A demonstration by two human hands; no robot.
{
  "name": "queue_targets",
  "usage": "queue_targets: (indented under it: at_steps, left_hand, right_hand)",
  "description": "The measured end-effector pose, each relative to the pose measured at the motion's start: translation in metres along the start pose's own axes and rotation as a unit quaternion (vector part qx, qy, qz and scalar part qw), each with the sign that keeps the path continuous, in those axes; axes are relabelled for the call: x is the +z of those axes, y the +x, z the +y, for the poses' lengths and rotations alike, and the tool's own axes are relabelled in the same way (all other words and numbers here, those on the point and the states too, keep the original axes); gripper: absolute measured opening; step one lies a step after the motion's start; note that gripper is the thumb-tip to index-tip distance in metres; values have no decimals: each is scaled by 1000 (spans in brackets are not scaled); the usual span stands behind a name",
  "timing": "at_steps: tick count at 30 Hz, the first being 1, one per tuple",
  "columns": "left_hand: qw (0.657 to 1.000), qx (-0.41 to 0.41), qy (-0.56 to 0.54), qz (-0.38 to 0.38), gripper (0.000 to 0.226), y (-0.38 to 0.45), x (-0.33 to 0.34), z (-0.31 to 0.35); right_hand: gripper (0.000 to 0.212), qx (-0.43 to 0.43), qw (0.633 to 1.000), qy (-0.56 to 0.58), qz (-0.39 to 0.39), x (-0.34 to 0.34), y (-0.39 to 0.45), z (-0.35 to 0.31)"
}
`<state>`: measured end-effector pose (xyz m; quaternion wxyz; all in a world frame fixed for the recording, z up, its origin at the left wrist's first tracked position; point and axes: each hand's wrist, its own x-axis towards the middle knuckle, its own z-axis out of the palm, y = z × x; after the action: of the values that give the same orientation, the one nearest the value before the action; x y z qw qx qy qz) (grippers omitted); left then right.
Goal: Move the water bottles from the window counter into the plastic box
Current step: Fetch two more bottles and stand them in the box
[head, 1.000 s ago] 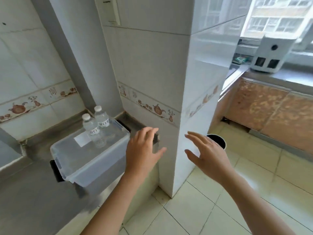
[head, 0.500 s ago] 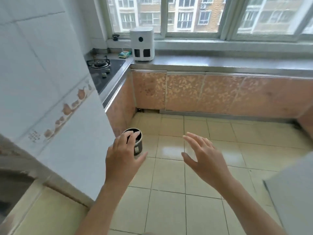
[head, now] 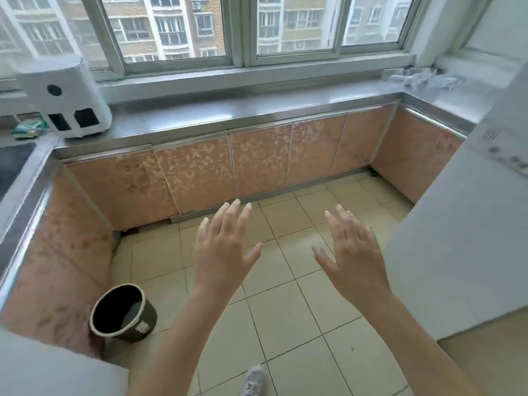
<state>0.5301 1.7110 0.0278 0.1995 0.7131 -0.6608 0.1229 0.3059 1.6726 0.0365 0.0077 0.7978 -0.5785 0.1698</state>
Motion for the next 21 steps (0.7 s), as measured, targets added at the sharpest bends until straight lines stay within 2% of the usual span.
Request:
queue_targets:
  at_steps: [10,16,21]
  left_hand:
    - [990,130,-53,-8,73,182,89,20]
    - [981,178,-75,-22,69,290,156,68]
    - [980,181,-79,-36,66,393,214,116]
  right_hand:
    - [68,148,989,-23,15,25,120,45]
    - [76,203,979,-7,3,50,208,111]
    - [76,211,977,3,-4,75,305,181]
